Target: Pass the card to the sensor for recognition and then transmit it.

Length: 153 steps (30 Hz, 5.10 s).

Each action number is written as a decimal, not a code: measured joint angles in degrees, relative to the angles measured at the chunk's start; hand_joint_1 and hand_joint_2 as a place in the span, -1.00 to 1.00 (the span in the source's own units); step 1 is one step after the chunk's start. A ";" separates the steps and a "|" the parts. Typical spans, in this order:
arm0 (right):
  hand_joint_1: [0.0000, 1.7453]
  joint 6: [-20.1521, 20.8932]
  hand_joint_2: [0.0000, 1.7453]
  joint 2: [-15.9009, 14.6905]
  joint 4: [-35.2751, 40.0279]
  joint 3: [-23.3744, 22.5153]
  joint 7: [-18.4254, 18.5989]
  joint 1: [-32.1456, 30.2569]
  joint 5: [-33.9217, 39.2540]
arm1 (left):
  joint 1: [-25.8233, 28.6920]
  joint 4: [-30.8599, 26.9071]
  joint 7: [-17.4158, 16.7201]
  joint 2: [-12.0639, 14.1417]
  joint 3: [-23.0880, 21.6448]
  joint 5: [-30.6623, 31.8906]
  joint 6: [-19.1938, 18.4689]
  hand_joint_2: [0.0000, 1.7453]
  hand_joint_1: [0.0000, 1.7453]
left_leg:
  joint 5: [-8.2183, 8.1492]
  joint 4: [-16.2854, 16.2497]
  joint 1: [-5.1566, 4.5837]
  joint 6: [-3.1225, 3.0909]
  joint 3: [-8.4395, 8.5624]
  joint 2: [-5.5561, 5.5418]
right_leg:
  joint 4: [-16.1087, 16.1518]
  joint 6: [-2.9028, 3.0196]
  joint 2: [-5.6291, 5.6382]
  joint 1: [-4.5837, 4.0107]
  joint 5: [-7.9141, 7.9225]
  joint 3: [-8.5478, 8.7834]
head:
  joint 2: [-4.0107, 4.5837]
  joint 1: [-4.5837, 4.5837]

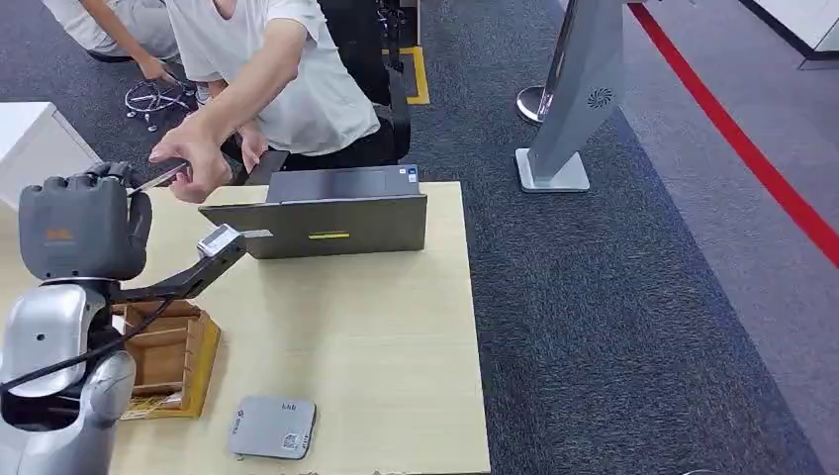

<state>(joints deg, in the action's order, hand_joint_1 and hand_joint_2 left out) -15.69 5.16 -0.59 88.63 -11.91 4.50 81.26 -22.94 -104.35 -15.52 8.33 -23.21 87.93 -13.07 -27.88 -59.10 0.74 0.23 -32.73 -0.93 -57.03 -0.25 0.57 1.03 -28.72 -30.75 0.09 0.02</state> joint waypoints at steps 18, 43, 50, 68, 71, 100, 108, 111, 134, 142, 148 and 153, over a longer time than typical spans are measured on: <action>-1.00 -0.09 -1.00 0.26 0.00 0.09 -0.24 0.00 -2.32 | 2.86 0.04 4.02 -2.76 3.26 0.00 -0.83 1.00 -1.00 | 0.00 0.00 0.00 0.00 -0.01 0.00 | 0.00 0.00 0.00 0.00 0.00 0.01 | 0.00 0.02; -1.00 -3.71 -1.00 0.76 -0.02 -1.37 -0.39 -0.59 1.99 | 36.94 -14.92 13.03 -3.43 6.08 -3.38 5.67 1.00 -1.00 | -0.22 0.02 -0.01 -0.06 -0.08 0.30 | 0.02 -0.07 0.35 0.01 -0.09 -0.17 | 0.00 0.07; -1.00 -4.74 -1.00 0.96 -0.04 -1.97 -0.39 -0.59 1.81 | 47.74 -16.76 8.35 -1.29 6.12 -7.35 9.09 1.00 -1.00 | -0.29 0.03 0.00 -0.03 -0.13 0.22 | 0.04 -0.10 0.21 0.00 -0.18 -0.22 | 0.00 0.07; -1.00 -4.96 -1.00 1.07 -0.11 -2.45 -0.22 -0.59 2.05 | 52.92 -14.36 27.18 -17.89 29.34 -0.43 9.57 1.00 -1.00 | -0.28 0.02 -0.01 -0.04 -0.10 0.23 | 0.04 -0.09 0.21 0.01 -0.12 -0.12 | 0.00 0.07; -1.00 -5.05 -1.00 1.20 -0.11 -2.75 -0.26 -0.60 2.10 | 51.41 -13.05 31.19 -22.54 36.75 -0.11 12.23 1.00 -1.00 | -0.28 0.02 0.00 -0.04 -0.09 0.23 | 0.03 -0.09 0.20 0.01 -0.12 -0.11 | 0.00 0.07; -1.00 -4.72 -1.00 1.86 -0.24 -2.34 -1.49 -0.67 -0.39 | 43.58 1.93 16.70 -16.59 30.36 -0.04 26.75 1.00 -1.00 | -0.24 0.01 0.04 -0.02 -0.02 0.22 | 0.02 -0.07 0.18 -0.03 -0.10 -0.10 | 0.00 0.07; -1.00 -4.81 -1.00 1.86 -0.24 -1.53 -1.07 -0.62 -1.40 | 40.17 5.59 11.93 -13.97 24.97 -0.02 25.09 1.00 -1.00 | -0.24 0.00 0.02 -0.02 -0.03 0.22 | 0.04 -0.07 0.18 -0.02 -0.09 -0.08 | 0.00 0.07; -1.00 -4.81 -1.00 1.86 -0.24 -1.40 -0.94 -0.59 -1.90 | 39.23 6.62 11.28 -13.73 24.05 -0.02 24.45 1.00 -1.00 | -0.24 0.00 0.03 -0.02 -0.03 0.22 | 0.03 -0.07 0.18 -0.02 -0.09 -0.09 | 0.00 0.07; -1.00 -5.09 -1.00 1.90 -0.26 -0.39 -0.17 -0.55 -3.43 | 37.70 8.92 9.27 -12.72 25.60 -0.02 23.69 1.00 -1.00 | -0.24 0.01 0.04 -0.02 -0.04 0.23 | 0.03 -0.07 0.19 -0.03 -0.09 -0.09 | 0.00 0.04; -1.00 -5.11 -1.00 1.97 -0.26 -0.39 -0.15 -0.55 -3.43 | 37.67 8.92 9.66 -12.72 27.21 -0.02 23.69 1.00 -1.00 | -0.24 0.01 0.04 -0.02 -0.04 0.22 | 0.03 -0.07 0.19 -0.03 -0.09 -0.09 | 0.00 0.07; -1.00 -5.11 -1.00 1.97 -0.26 -0.37 -0.13 -0.55 -3.45 | 37.68 8.96 9.75 -12.76 27.76 -0.02 23.60 1.00 -1.00 | -0.24 0.01 0.04 -0.02 -0.04 0.22 | 0.03 -0.07 0.19 -0.03 -0.09 -0.08 | 0.00 0.07; -1.00 -5.14 -1.00 1.97 -0.28 -0.35 0.00 -0.55 -3.78 | 37.72 9.44 9.88 -12.79 28.42 -0.02 23.52 1.00 -1.00 | -0.24 0.01 0.04 -0.02 -0.04 0.22 | 0.03 -0.07 0.19 -0.03 -0.09 -0.08 | 0.00 0.07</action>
<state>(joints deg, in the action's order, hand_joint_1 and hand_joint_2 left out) -20.83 7.13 -0.87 88.28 -11.91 3.95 77.48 14.77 -94.90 -5.64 -4.46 5.20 87.91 10.45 -28.12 -59.09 0.78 0.21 -32.77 -0.71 -57.00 -0.32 0.76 1.00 -28.81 -30.84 0.09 0.09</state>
